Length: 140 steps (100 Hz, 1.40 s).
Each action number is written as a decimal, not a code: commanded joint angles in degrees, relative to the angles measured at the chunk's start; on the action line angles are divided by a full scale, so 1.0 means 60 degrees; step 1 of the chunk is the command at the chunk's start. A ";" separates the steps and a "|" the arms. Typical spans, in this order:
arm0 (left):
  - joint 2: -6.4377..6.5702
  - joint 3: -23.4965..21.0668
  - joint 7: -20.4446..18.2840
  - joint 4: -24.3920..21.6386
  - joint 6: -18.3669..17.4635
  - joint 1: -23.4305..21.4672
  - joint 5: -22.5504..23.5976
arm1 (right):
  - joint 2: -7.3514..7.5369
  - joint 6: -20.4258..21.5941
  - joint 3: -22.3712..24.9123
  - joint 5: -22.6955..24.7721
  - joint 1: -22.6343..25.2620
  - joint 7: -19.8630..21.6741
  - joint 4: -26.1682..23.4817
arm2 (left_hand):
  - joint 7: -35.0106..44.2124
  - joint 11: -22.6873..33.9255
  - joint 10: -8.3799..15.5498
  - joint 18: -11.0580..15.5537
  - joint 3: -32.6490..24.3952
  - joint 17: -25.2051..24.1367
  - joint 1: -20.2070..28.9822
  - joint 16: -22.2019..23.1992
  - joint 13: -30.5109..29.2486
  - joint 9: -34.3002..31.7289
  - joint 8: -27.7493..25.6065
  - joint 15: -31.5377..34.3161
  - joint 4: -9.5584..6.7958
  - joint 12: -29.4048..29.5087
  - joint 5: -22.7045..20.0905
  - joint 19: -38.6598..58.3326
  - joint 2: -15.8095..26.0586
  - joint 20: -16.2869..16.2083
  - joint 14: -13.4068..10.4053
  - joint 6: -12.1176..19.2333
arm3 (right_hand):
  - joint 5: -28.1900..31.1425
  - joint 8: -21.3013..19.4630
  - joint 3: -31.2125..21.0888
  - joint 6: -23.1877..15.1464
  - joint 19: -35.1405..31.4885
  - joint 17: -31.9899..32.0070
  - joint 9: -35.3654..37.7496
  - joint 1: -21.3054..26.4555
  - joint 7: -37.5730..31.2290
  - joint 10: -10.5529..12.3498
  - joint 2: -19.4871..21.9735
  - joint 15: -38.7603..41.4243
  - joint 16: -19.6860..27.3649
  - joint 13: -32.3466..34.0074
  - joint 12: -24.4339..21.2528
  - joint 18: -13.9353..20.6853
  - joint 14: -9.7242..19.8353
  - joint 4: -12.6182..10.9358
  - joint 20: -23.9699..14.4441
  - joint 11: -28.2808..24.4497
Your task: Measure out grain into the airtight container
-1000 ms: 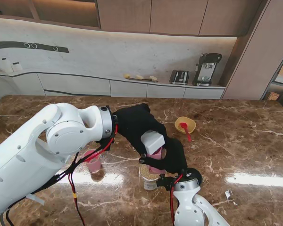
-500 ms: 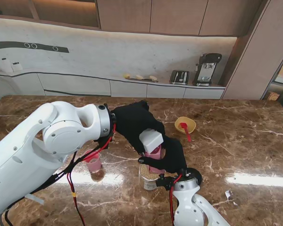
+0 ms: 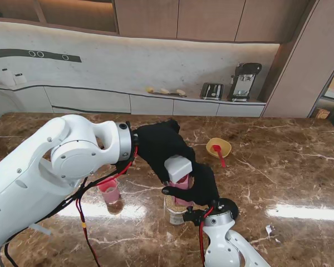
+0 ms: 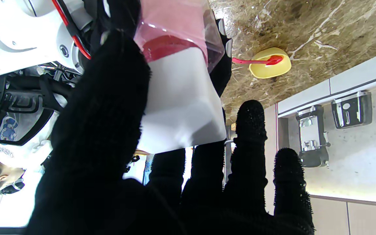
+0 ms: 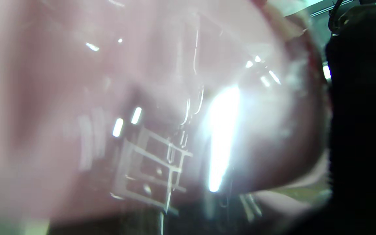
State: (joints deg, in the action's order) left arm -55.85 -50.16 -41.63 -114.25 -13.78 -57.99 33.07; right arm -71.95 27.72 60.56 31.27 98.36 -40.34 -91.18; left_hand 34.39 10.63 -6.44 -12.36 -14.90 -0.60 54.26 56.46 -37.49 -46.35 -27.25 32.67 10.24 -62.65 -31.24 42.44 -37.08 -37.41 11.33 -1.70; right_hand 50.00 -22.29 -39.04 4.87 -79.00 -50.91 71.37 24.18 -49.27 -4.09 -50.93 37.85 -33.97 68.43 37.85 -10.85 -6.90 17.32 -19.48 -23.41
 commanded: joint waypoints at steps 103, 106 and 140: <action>-0.0074 -0.0066 0.0314 0.0067 0.0121 -0.0420 0.0429 | -0.0097 0.0185 0.0171 -0.0236 0.0110 0.0025 -0.0048 | 0.2636 0.1428 0.1440 0.0050 -0.1365 -0.0304 0.1418 -0.0026 0.0176 -0.0666 -0.0289 -0.0076 -0.0527 -0.0301 -0.2041 -0.0447 0.3077 0.0027 -0.0290 0.2007 | 0.0738 -0.0317 -0.3832 -0.3334 -0.0361 -0.0143 0.0612 0.2933 -0.1036 0.1106 0.2005 0.0986 -0.0420 0.0747 0.0333 0.0507 0.0933 -0.0448 -0.0076 -0.0933; -0.0073 -0.0061 0.0280 0.0045 0.0178 -0.0405 0.0478 | -0.0097 0.0196 0.0169 -0.0221 0.0106 0.0017 -0.0042 | 0.2615 0.1417 0.1444 0.0050 -0.1355 -0.0303 0.1404 -0.0032 0.0175 -0.0668 -0.0253 -0.0076 -0.0521 -0.0283 -0.2027 -0.0449 0.3116 0.0027 -0.0295 0.2003 | 0.0743 -0.0318 -0.3833 -0.3334 -0.0361 -0.0143 0.0614 0.2932 -0.1039 0.1106 0.2004 0.0986 -0.0420 0.0747 0.0333 0.0507 0.0933 -0.0448 -0.0076 -0.0934; -0.0111 0.0085 0.0319 0.0108 0.0673 -0.0390 0.0178 | -0.0100 0.0265 0.0168 -0.0144 0.0093 -0.0045 -0.0013 | 0.2618 0.1296 0.1400 0.0067 -0.1147 -0.0355 0.1341 -0.0196 -0.0074 -0.1195 -0.0048 -0.0119 -0.0514 0.0026 -0.1960 -0.0589 0.3208 0.0080 -0.0234 0.1934 | 0.0743 -0.0313 -0.3841 -0.3324 -0.0360 -0.0141 0.0624 0.2925 -0.1038 0.1117 0.1998 0.0986 -0.0417 0.0748 0.0332 0.0498 0.0932 -0.0446 -0.0076 -0.0938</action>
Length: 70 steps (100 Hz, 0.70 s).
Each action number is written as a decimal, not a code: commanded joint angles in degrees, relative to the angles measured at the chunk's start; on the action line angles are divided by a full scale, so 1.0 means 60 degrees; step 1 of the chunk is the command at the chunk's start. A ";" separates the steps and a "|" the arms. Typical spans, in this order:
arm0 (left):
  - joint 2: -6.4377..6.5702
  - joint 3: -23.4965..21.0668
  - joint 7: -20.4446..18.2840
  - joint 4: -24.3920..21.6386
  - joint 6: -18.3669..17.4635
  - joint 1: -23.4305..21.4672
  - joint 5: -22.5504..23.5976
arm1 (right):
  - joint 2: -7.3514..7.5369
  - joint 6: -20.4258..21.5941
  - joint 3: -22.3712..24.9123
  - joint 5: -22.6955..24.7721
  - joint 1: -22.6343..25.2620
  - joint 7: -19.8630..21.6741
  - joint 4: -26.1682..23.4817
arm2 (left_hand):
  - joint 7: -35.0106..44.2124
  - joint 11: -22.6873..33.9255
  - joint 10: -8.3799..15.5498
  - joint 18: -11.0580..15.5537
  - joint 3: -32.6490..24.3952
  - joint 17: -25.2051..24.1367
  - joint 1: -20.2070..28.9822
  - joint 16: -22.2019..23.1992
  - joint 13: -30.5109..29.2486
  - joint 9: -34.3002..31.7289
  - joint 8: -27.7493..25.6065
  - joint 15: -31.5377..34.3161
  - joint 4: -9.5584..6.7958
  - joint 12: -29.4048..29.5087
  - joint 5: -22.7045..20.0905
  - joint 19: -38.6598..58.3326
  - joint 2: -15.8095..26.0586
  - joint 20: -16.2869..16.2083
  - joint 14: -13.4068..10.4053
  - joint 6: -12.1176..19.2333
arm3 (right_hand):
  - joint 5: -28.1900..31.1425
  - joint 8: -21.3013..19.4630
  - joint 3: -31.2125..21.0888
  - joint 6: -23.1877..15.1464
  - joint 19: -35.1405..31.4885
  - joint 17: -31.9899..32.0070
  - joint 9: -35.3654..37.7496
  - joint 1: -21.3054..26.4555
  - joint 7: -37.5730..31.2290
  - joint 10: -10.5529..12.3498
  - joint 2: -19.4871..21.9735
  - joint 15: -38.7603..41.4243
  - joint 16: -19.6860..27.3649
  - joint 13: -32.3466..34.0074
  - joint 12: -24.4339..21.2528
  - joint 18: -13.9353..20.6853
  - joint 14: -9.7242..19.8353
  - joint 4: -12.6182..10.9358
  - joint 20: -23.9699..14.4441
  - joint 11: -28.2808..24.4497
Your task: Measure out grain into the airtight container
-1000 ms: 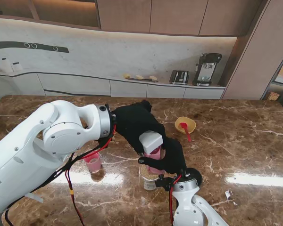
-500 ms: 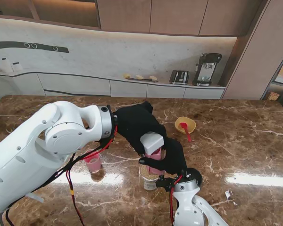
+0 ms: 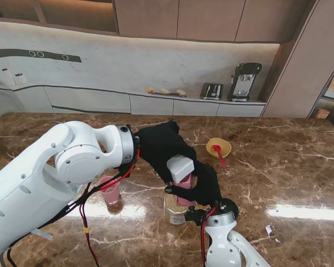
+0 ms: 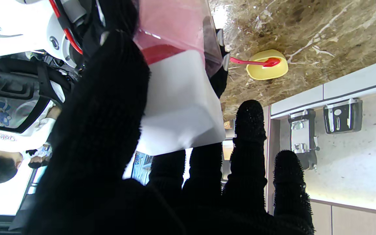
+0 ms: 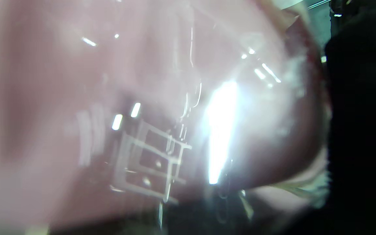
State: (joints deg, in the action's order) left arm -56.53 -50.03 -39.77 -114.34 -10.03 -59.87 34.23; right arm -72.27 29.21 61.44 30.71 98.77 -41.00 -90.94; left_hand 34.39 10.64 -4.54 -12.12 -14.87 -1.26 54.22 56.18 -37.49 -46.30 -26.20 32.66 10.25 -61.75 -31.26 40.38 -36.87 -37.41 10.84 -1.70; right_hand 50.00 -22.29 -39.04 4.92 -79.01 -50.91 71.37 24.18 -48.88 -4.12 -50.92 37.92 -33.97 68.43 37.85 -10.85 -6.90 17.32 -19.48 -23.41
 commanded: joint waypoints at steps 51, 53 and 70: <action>-0.0031 -0.0069 0.0226 0.0126 0.0152 -0.0391 -0.0035 | -0.0057 -0.0005 0.0033 -0.0054 0.0019 0.0019 -0.0049 | 0.2501 0.1043 0.1132 0.0016 -0.2849 -0.0251 0.0507 -0.0601 -0.0006 -0.1445 0.0158 -0.0302 -0.0396 0.0603 -0.1557 -0.0339 0.2070 0.0087 -0.0228 0.1966 | 0.0747 -0.0309 -0.3851 -0.3341 -0.0360 -0.0141 0.0623 0.2921 -0.1105 0.1122 0.1996 0.0976 -0.0413 0.0747 0.0329 0.0498 0.0938 -0.0443 -0.0076 -0.0936; -0.0029 -0.0081 0.0234 0.0127 0.0118 -0.0402 -0.0025 | -0.0057 -0.0006 0.0033 -0.0054 0.0020 0.0019 -0.0050 | 0.2499 0.1031 0.1154 0.0015 -0.2997 -0.0260 0.0451 -0.0611 0.0021 -0.1385 0.0133 -0.0324 -0.0381 0.0602 -0.1512 -0.0344 0.1916 0.0088 -0.0255 0.1998 | 0.0752 -0.0311 -0.3851 -0.3343 -0.0360 -0.0141 0.0619 0.2922 -0.1108 0.1113 0.1997 0.0976 -0.0413 0.0748 0.0327 0.0498 0.0938 -0.0443 -0.0076 -0.0934; -0.0009 -0.0218 0.0245 0.0112 -0.0147 -0.0486 -0.0033 | -0.0057 -0.0028 0.0025 -0.0053 0.0017 0.0018 -0.0052 | 0.1899 0.1574 0.1344 0.0154 -0.4629 -0.0442 -0.0236 -0.0794 0.0634 0.0046 -0.0893 -0.0796 -0.0205 0.1127 -0.0412 -0.0716 0.0930 0.0113 -0.0497 0.2300 | 0.0743 -0.0308 -0.3856 -0.3338 -0.0360 -0.0141 0.0619 0.2923 -0.1103 0.1115 0.1990 0.0974 -0.0411 0.0748 0.0325 0.0498 0.0950 -0.0445 -0.0076 -0.0932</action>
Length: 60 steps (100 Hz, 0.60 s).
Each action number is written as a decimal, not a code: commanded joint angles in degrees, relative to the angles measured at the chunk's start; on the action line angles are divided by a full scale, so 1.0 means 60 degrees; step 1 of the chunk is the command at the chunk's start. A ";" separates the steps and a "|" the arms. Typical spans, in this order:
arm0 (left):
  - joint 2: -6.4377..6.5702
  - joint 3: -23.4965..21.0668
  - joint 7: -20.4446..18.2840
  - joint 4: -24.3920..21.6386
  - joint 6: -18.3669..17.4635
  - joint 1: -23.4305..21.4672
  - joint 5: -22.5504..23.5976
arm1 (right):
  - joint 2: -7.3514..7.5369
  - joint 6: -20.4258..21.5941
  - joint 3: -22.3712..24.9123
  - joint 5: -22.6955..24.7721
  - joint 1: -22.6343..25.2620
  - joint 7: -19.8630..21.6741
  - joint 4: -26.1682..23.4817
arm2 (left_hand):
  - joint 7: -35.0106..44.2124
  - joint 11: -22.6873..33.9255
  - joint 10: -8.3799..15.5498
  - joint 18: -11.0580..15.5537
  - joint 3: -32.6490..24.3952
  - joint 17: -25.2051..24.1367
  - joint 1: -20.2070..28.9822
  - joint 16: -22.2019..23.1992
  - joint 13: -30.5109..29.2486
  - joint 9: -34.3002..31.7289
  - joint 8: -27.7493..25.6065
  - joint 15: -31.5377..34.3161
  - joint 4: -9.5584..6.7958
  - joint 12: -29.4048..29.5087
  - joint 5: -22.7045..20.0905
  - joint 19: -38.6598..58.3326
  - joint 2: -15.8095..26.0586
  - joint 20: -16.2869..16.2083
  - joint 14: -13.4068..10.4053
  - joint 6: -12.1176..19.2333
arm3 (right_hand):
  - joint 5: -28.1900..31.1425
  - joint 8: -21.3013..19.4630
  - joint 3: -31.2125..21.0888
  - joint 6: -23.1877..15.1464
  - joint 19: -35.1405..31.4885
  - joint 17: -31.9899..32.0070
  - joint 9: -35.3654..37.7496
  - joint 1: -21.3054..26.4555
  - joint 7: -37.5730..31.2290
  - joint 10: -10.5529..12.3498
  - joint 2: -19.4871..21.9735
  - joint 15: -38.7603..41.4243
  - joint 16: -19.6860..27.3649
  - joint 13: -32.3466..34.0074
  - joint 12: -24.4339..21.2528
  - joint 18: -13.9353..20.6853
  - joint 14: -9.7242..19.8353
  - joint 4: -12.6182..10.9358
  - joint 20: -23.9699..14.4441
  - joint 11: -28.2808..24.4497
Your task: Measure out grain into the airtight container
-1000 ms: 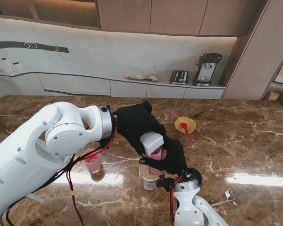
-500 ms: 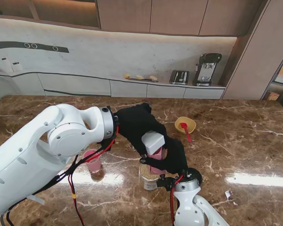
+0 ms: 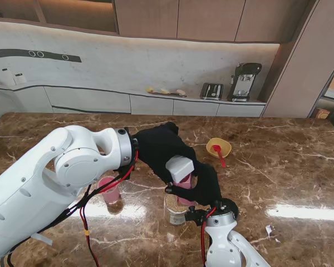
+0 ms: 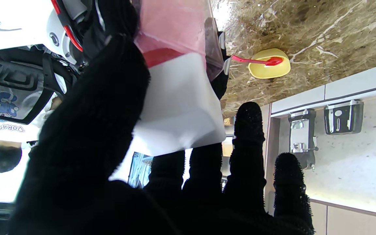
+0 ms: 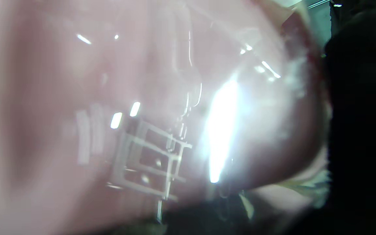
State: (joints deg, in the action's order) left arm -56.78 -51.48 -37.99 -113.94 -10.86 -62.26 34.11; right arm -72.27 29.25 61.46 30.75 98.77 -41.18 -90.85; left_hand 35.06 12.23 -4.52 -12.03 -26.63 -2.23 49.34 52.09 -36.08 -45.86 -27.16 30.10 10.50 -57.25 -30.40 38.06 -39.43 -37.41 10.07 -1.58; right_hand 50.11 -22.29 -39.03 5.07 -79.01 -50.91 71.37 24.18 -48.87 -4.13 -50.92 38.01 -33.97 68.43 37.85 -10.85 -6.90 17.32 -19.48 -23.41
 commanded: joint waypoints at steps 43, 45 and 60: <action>0.0066 -0.0162 -0.0109 -0.0014 -0.0192 -0.0247 -0.0022 | -0.0061 -0.0053 -0.0001 -0.0057 0.0014 0.0028 -0.0071 | 0.1354 0.2741 0.1571 0.0201 -0.3583 -0.0257 -0.1058 -0.0108 0.0610 0.1380 -0.1431 -0.0537 -0.0713 0.2685 0.0863 -0.0720 0.0978 -0.0129 -0.0412 0.2314 | 0.0719 -0.0306 -0.3857 -0.3352 -0.0360 -0.0141 0.0623 0.2910 -0.1102 0.1129 0.1998 0.0959 -0.0408 0.0748 0.0324 0.0498 0.0940 -0.0441 -0.0076 -0.0934; 0.0064 -0.0166 -0.0098 -0.0012 -0.0193 -0.0252 -0.0025 | -0.0062 -0.0053 -0.0002 -0.0056 0.0014 0.0025 -0.0071 | 0.1359 0.2764 0.1568 0.0196 -0.3560 -0.0255 -0.1121 -0.0100 0.0602 0.1373 -0.1437 -0.0526 -0.0707 0.2699 0.0872 -0.0717 0.0920 -0.0133 -0.0405 0.2306 | 0.0719 -0.0306 -0.3856 -0.3351 -0.0360 -0.0141 0.0623 0.2909 -0.1103 0.1129 0.1998 0.0959 -0.0408 0.0748 0.0324 0.0498 0.0939 -0.0440 -0.0076 -0.0934; 0.0068 -0.0140 -0.0093 0.0031 -0.0269 -0.0209 -0.0100 | -0.0065 -0.0059 -0.0005 -0.0076 0.0006 0.0031 -0.0068 | 0.1253 0.2896 0.1576 0.0179 -0.3204 -0.0302 -0.2168 -0.0058 0.0692 0.1517 -0.1441 -0.0512 -0.0546 0.2858 0.1127 -0.0753 0.0140 -0.0149 -0.0385 0.2256 | 0.0720 -0.0304 -0.3860 -0.3366 -0.0360 -0.0141 0.0619 0.2916 -0.1101 0.1115 0.1998 0.0958 -0.0406 0.0749 0.0322 0.0498 0.0939 -0.0441 -0.0076 -0.0931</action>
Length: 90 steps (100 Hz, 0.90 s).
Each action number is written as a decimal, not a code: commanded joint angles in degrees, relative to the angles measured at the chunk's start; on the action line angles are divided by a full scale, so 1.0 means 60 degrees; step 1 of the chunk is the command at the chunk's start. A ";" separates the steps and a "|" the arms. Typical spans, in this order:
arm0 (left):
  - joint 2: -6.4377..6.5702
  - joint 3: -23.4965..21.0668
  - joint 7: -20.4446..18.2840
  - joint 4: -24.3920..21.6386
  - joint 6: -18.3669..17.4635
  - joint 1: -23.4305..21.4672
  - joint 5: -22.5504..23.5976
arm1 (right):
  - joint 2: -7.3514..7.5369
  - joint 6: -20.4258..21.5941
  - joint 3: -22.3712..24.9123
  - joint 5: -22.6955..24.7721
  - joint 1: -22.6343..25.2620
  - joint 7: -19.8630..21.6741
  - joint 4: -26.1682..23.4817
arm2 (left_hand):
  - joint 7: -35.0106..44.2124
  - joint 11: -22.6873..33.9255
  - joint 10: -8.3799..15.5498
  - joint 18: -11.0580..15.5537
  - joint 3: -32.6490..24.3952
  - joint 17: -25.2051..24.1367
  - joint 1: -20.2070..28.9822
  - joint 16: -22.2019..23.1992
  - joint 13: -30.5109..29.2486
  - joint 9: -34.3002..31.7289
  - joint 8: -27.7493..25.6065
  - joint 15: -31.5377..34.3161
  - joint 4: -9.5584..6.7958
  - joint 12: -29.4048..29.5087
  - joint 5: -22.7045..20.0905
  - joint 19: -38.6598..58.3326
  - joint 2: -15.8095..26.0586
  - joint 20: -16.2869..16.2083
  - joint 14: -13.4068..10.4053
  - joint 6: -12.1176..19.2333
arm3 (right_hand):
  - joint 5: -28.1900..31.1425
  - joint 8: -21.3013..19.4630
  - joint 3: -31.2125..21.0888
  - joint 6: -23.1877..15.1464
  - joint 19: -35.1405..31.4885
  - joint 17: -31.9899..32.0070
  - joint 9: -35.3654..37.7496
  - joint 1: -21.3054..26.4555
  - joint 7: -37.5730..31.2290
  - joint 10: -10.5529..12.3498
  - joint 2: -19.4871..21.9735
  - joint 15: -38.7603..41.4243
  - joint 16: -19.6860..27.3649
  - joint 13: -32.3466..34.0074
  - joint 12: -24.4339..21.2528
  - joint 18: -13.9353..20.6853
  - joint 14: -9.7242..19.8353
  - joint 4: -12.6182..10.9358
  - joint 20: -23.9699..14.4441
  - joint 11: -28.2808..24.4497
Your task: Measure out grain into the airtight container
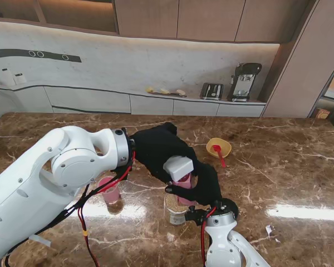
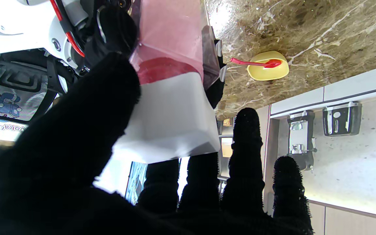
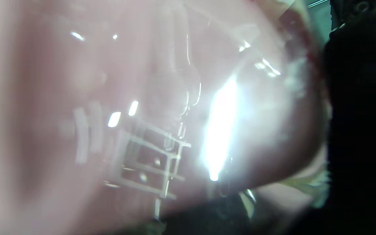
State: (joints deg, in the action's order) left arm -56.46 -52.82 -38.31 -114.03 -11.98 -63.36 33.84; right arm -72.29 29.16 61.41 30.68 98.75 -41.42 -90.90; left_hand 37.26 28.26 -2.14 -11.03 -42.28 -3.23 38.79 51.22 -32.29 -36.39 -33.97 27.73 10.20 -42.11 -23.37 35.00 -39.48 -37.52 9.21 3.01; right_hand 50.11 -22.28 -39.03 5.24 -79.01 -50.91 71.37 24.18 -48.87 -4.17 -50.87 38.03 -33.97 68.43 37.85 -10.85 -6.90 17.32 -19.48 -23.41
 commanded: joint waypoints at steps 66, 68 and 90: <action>0.0044 0.0110 -0.0095 0.0154 -0.0181 -0.0057 -0.0289 | -0.0083 -0.0056 0.0058 -0.0097 0.0035 0.0002 -0.0077 | 0.0569 0.0803 0.1289 -0.0513 -0.0613 0.0993 -0.0723 0.0656 -0.0641 0.0544 -0.0604 0.0556 -0.0327 -0.0457 0.1191 0.2348 -0.0255 -0.1084 0.0006 0.1474 | 0.0719 -0.0310 -0.3853 -0.3403 -0.0360 -0.0141 0.0609 0.2921 -0.1104 0.1130 0.2004 0.0956 -0.0403 0.0749 0.0317 0.0498 0.0939 -0.0440 -0.0076 -0.0927; 0.0043 0.0093 -0.0092 0.0148 -0.0177 -0.0073 -0.0280 | -0.0085 -0.0059 0.0062 -0.0106 0.0035 0.0000 -0.0076 | 0.0467 0.0756 0.1281 -0.0507 -0.0568 0.0972 -0.0707 0.0652 -0.0608 0.0605 -0.0516 0.0545 -0.0329 -0.0424 0.1193 0.2384 -0.0219 -0.1029 0.0014 0.1448 | 0.0718 -0.0311 -0.3852 -0.3404 -0.0360 -0.0141 0.0610 0.2922 -0.1104 0.1131 0.2002 0.0956 -0.0403 0.0749 0.0318 0.0498 0.0939 -0.0440 -0.0076 -0.0928; 0.0033 -0.0094 -0.0091 0.0074 -0.0033 -0.0185 -0.0324 | -0.0092 -0.0064 0.0053 -0.0179 0.0025 0.0036 -0.0066 | 0.0271 0.0527 0.1253 -0.0576 -0.0431 0.0964 -0.0741 0.0619 -0.0439 0.0967 -0.0263 0.0483 -0.0338 -0.0243 0.1243 0.2441 -0.0125 -0.0878 0.0023 0.1397 | 0.0720 -0.0314 -0.3847 -0.3406 -0.0360 -0.0141 0.0616 0.2925 -0.1106 0.1127 0.2003 0.0956 -0.0403 0.0749 0.0320 0.0498 0.0939 -0.0442 -0.0076 -0.0932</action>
State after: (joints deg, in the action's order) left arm -56.40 -53.46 -38.53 -113.52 -12.68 -64.03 32.05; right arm -72.48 29.12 61.55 30.09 98.81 -41.63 -90.93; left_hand 38.61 31.09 -0.44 -12.73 -44.93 3.01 34.69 54.26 -35.41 -31.61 -35.99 29.08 9.88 -44.78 -16.76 47.71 -40.95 -43.36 9.20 9.09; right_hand 50.17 -22.28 -39.03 5.24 -79.00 -50.91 71.38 24.18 -48.87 -4.17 -50.87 38.21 -33.98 68.43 37.85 -10.85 -6.90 17.32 -19.48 -23.42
